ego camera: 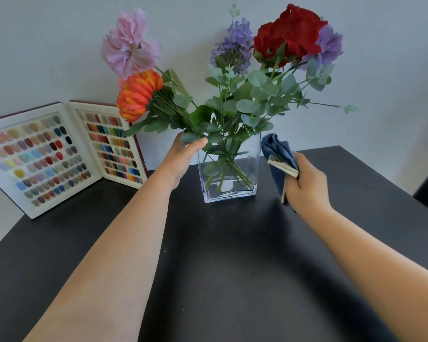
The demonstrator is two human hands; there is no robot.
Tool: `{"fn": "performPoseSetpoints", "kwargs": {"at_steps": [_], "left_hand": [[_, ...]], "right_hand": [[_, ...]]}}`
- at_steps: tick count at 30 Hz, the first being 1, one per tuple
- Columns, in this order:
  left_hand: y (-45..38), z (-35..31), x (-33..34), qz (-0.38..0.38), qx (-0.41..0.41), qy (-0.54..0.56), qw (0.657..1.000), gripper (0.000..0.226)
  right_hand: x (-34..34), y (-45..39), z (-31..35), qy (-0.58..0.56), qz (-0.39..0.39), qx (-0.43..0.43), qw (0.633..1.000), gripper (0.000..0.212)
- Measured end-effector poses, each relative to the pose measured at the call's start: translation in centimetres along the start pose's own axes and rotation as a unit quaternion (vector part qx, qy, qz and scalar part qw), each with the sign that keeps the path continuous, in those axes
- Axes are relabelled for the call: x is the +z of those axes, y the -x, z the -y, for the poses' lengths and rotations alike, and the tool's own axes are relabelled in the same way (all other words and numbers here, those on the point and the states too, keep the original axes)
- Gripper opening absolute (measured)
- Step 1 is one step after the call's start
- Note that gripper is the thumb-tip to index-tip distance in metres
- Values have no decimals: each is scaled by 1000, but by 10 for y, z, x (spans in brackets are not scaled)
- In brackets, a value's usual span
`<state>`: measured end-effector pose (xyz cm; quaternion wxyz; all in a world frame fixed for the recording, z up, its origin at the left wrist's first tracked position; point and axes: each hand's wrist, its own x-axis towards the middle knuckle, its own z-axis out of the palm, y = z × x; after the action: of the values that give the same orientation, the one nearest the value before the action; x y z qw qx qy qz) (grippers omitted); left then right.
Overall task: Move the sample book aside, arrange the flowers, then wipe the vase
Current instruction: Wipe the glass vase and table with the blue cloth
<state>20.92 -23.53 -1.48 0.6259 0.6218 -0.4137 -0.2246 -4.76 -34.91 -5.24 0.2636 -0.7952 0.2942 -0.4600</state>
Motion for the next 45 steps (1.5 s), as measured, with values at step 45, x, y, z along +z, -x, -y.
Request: {"fn": "performPoseSetpoints", "kwargs": {"at_steps": [45], "left_hand": [[-7,0,-12,8,34,10,999,81]], "right_hand": [[56,-10,-23,292,391,-184,853,41]]}}
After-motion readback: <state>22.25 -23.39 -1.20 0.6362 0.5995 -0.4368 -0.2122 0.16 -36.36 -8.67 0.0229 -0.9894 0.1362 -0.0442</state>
